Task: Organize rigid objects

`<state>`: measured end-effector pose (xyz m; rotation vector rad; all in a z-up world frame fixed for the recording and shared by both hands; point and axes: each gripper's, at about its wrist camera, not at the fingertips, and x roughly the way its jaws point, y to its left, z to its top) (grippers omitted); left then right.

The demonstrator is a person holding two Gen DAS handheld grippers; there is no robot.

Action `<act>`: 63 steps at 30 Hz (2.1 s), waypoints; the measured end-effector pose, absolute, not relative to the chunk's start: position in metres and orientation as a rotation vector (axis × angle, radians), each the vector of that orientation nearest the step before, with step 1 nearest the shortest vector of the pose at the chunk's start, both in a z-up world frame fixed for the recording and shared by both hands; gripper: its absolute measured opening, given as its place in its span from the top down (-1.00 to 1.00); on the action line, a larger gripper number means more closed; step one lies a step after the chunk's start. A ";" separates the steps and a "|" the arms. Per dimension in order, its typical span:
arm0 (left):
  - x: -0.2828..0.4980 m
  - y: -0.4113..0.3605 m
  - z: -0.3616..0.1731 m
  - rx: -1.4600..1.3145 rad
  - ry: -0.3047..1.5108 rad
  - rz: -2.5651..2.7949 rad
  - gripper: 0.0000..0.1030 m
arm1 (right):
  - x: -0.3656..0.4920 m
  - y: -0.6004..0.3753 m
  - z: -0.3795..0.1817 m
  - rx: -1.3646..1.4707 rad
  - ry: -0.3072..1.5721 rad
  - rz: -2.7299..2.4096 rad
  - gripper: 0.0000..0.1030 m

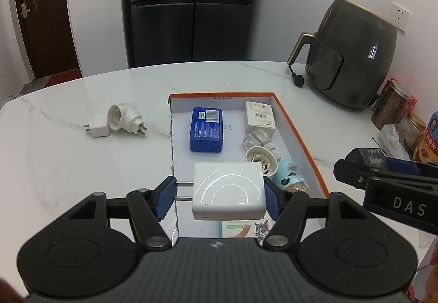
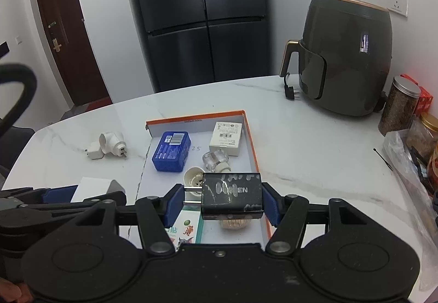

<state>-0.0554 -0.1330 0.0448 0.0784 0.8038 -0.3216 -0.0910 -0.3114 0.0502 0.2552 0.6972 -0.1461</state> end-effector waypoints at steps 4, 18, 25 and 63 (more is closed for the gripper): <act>-0.052 -0.134 0.048 0.075 0.798 -0.315 -0.29 | -0.088 -0.313 0.053 0.255 0.688 -0.141 -0.41; -0.037 -0.138 0.060 0.057 0.776 -0.296 -0.29 | -0.068 -0.316 0.065 0.236 0.647 -0.115 -0.41; -0.027 -0.142 0.065 0.054 0.763 -0.296 -0.29 | -0.057 -0.319 0.069 0.231 0.630 -0.110 -0.41; 0.060 -0.161 0.049 0.028 0.797 -0.270 -0.29 | 0.045 -0.347 0.068 0.195 0.648 -0.091 -0.41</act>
